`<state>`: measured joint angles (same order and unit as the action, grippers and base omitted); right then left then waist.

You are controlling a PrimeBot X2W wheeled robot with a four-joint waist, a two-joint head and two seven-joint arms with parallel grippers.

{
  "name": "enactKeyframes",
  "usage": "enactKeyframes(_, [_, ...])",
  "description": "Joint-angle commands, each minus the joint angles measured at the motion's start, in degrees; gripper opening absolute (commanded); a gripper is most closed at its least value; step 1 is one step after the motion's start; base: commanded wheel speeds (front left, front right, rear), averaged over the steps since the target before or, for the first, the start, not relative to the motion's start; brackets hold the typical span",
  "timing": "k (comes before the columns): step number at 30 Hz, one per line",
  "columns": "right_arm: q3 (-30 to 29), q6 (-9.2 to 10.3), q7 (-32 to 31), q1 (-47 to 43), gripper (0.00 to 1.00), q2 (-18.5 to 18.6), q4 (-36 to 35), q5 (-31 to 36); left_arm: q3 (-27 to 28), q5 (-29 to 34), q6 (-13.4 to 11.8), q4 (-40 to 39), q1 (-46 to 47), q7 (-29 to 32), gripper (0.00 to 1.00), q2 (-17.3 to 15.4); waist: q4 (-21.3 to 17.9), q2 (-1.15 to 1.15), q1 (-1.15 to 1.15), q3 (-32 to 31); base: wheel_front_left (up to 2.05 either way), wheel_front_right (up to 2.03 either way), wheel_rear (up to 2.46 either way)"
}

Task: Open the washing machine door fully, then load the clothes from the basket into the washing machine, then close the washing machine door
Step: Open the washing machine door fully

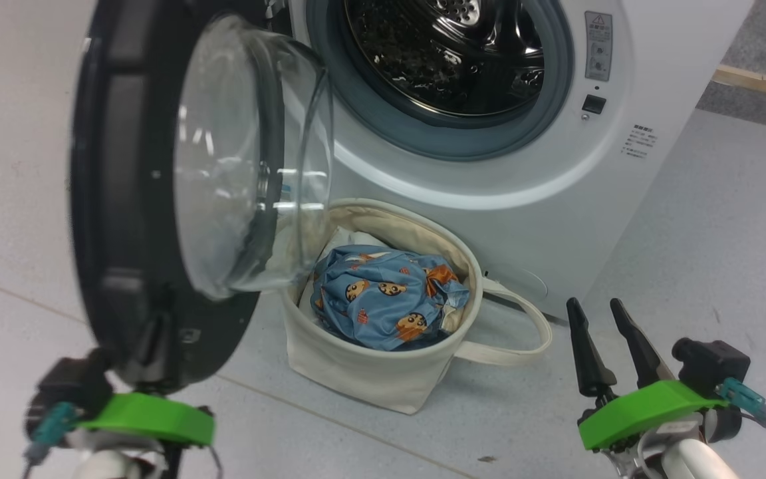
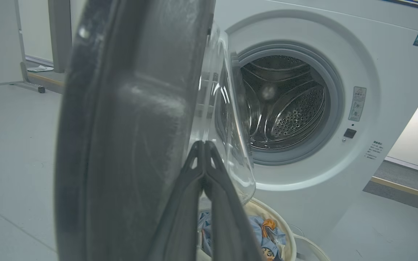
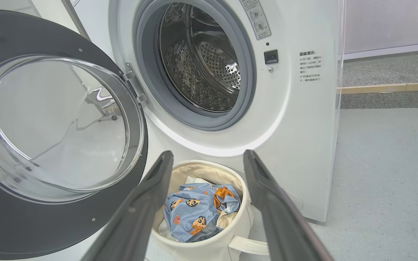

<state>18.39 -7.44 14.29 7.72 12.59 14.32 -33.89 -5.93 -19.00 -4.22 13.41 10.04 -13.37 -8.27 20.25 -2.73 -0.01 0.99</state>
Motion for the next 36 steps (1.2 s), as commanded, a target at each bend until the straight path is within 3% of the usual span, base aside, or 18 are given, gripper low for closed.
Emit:
enactKeyframes(1, [1.0,-0.05,0.7,0.5,1.00,0.0,-1.8,-0.4,3.9,-0.8,-0.8,-1.4,1.7,0.2,0.00,-2.6,-0.1,0.00,0.01,0.2,0.00,0.00,0.00])
enactKeyframes(9, [1.1,-0.05,0.7,0.8,1.00,0.1,-1.4,-0.4,9.3,-2.8,-1.0,1.6,3.4,0.3,0.00,-8.1,-0.6,0.00,0.01,0.6,0.00,0.00,0.00])
enactKeyframes(22, [1.3,-0.05,0.7,2.1,1.00,0.4,-1.2,-0.5,17.9,-6.0,0.0,17.0,10.0,-0.7,0.00,-18.6,-4.6,0.00,0.01,1.3,0.00,0.00,0.00])
enactKeyframes(30, [1.9,-0.05,0.7,2.2,1.00,0.3,-0.9,-0.7,19.8,-6.1,0.3,24.5,13.9,-1.3,0.00,-21.8,-6.0,0.00,0.01,1.0,0.00,0.00,0.00])
enactKeyframes(36, [1.7,-0.05,0.7,1.8,1.00,0.3,-0.7,-0.9,19.9,-5.6,1.6,26.8,14.9,-1.6,0.00,-21.7,-6.5,0.00,0.01,0.5,0.00,0.00,0.00])
